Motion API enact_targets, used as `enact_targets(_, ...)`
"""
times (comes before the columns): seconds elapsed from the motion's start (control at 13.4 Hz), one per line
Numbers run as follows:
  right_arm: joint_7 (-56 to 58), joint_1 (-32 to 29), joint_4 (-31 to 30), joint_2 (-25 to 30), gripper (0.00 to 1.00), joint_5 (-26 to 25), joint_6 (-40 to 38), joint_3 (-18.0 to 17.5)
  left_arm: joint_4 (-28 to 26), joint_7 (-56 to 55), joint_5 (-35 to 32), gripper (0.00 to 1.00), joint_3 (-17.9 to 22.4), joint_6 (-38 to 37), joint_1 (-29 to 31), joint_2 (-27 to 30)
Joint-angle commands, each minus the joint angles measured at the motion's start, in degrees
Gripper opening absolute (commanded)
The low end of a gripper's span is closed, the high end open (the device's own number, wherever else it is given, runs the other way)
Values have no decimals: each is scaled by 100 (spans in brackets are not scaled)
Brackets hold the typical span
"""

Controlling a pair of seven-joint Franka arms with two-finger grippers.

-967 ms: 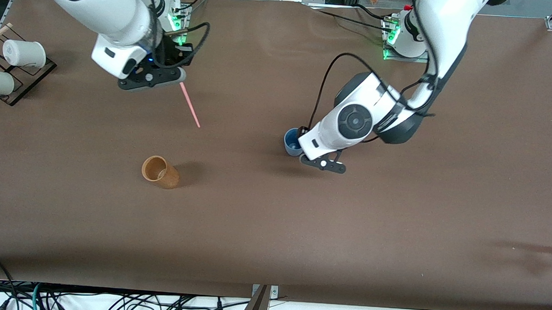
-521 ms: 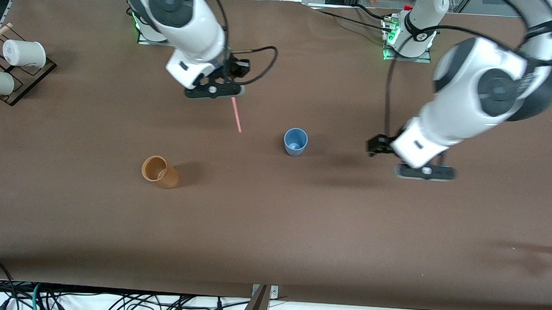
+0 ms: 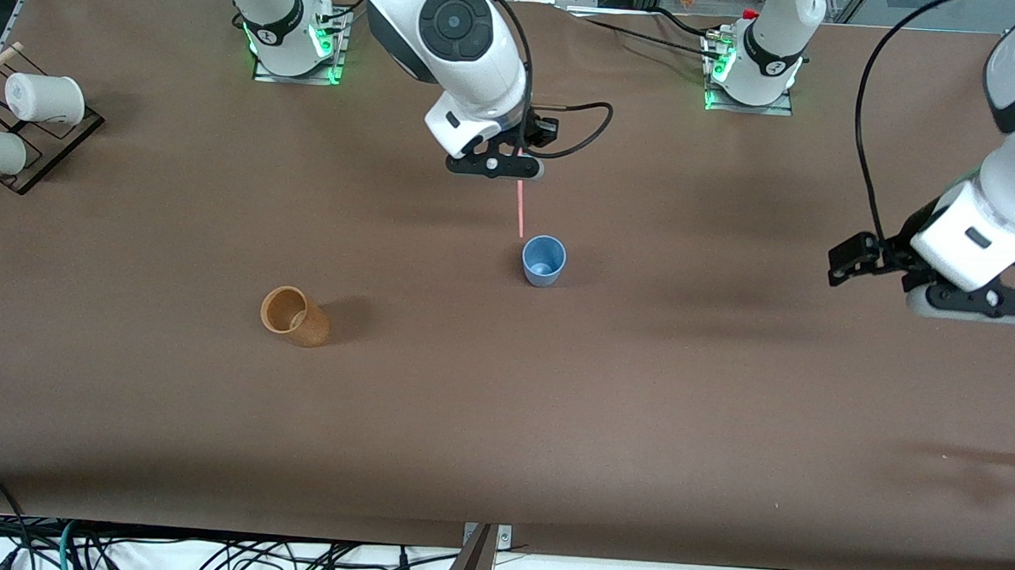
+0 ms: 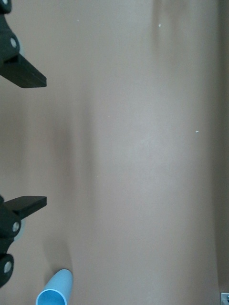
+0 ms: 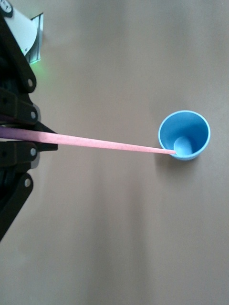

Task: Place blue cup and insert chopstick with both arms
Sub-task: 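Release the cup with the left gripper while the right gripper moves the chopstick over, then lower the chopstick into the blue cup with the right gripper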

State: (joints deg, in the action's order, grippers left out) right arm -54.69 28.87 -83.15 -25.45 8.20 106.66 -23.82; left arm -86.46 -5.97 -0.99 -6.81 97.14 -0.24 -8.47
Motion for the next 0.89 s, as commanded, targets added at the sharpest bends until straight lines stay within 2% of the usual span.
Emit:
enact_targets(0.0, -296, 179, 185, -311, 0, -11, 223, -8, -1520, 166, 64, 100, 92, 534, -47, 1108)
enact_targets(0.22, -314, 233, 150, -391, 0, -99, 356, -8, -1453, 131, 2, 100, 48, 377, -55, 1181)
enact_targets(0.37, -305, 224, 150, -408, 0, -99, 364, -8, -1199, 96, 2, 100, 39, -61, -64, 1102)
enact_targets(0.82, -297, 224, 150, -698, 0, -284, 637, -8, -1145, 70, 55, 100, 39, -282, -38, 1075)
